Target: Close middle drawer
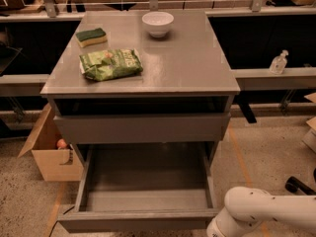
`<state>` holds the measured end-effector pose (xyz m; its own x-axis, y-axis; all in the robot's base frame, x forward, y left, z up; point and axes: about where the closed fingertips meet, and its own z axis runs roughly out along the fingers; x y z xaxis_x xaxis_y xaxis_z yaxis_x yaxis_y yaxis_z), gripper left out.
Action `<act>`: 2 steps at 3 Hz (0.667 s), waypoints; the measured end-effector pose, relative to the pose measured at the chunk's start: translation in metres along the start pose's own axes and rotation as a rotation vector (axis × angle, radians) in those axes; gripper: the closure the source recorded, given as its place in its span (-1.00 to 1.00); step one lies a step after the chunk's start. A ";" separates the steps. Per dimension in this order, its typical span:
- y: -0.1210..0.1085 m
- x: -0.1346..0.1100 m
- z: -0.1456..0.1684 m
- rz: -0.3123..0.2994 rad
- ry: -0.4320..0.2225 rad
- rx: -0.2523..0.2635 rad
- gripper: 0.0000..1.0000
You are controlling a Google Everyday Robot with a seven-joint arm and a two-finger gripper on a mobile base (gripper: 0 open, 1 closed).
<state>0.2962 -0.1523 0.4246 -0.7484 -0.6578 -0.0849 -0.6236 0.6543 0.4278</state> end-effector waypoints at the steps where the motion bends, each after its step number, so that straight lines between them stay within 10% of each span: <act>1: 0.000 0.000 0.000 0.000 0.000 -0.001 1.00; 2: -0.004 -0.017 0.002 -0.040 -0.068 0.011 1.00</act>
Offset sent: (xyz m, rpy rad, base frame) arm 0.0421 0.0232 -0.0018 0.1159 -0.1872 0.0129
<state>0.3109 -0.1433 0.4225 -0.7365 -0.6566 -0.1625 -0.6551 0.6325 0.4134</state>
